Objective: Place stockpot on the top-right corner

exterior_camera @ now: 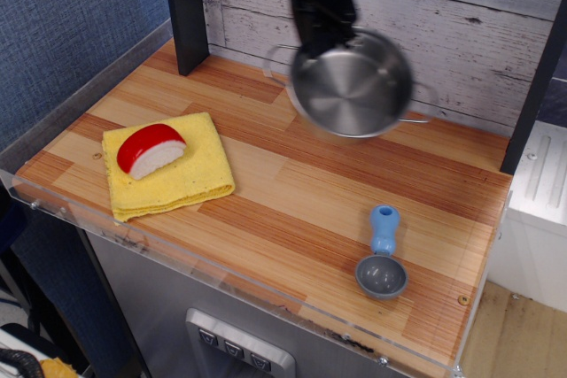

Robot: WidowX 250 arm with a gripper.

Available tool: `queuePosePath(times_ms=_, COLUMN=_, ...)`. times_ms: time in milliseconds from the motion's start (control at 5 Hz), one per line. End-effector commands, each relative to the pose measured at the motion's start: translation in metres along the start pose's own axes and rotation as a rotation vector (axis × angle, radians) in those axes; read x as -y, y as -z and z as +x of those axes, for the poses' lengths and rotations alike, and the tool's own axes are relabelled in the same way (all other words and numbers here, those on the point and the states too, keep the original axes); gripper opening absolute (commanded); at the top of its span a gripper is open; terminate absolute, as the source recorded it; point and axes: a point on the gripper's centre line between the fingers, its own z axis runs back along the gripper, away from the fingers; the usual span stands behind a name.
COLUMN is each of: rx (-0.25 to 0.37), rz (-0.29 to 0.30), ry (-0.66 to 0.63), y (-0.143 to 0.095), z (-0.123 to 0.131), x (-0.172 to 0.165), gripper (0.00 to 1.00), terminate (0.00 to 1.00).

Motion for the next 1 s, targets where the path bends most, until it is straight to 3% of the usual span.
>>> queuePosePath(times_ms=0, rx=0.016, rz=0.078, ry=-0.025, y=-0.029, z=-0.033, x=-0.047, gripper=0.0, terminate=0.0)
queuePosePath(times_ms=800, rx=-0.073, rz=0.09, ry=-0.281, y=0.006, z=-0.089, x=-0.105, gripper=0.0, terminate=0.0)
